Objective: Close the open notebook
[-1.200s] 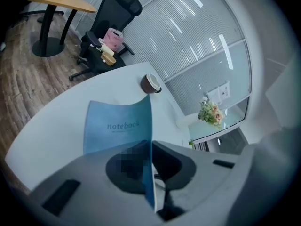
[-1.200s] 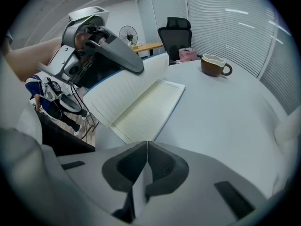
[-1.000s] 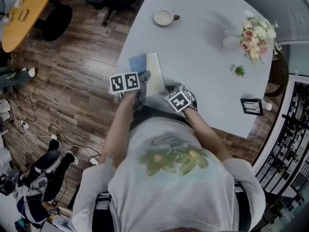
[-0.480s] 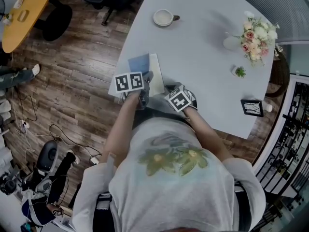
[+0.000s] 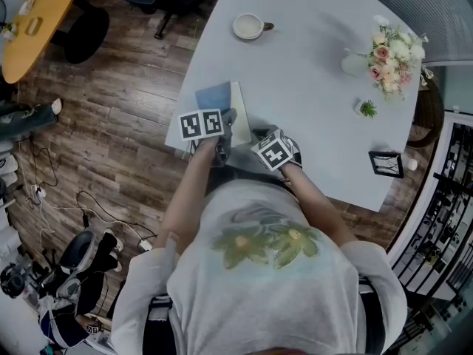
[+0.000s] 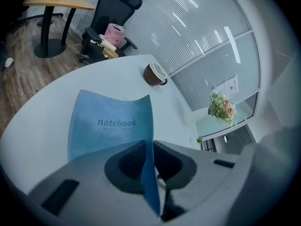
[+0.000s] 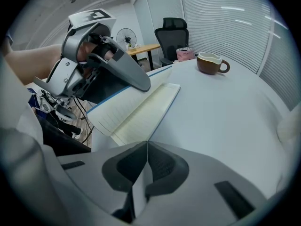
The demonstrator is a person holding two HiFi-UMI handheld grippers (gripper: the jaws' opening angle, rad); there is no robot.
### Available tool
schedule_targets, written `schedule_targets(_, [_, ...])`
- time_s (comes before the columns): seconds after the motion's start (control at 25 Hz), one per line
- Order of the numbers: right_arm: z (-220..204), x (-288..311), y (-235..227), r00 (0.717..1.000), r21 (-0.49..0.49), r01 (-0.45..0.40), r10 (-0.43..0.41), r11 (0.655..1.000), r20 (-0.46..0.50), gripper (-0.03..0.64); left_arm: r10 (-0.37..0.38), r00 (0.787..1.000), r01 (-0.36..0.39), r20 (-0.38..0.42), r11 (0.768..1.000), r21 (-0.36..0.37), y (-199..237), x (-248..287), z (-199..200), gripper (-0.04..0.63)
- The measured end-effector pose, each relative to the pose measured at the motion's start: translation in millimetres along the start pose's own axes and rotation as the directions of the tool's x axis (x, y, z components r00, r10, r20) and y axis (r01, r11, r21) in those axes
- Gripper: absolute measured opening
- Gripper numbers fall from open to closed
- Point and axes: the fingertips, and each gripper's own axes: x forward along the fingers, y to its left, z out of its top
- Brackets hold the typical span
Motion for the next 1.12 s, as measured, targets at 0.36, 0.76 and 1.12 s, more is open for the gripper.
schedule_targets(0.36, [1.0,-0.1,-3.8,1.0,0.006,0.013,-0.013,1.0,0.016,0.02,0.023,1.0,-0.023,-0.012,1.0,-0.001,0.9,10.5,-2.1,0.043])
schedule_targets(0.76, [3.5,-9.6,-7.1,0.997,0.025,0.047,-0.049,0.999,0.064,0.02,0.064,0.998,-0.065,-0.025,0.998,-0.02,3.4,21.7,-4.9,0.054])
schedule_targets(1.12, [-5.5,-16.9,-9.5,0.995,0.04,0.059,-0.062,0.997,0.081,0.02,0.125,0.992,-0.126,-0.026,0.992,-0.003,5.4,31.6,-8.0,0.067])
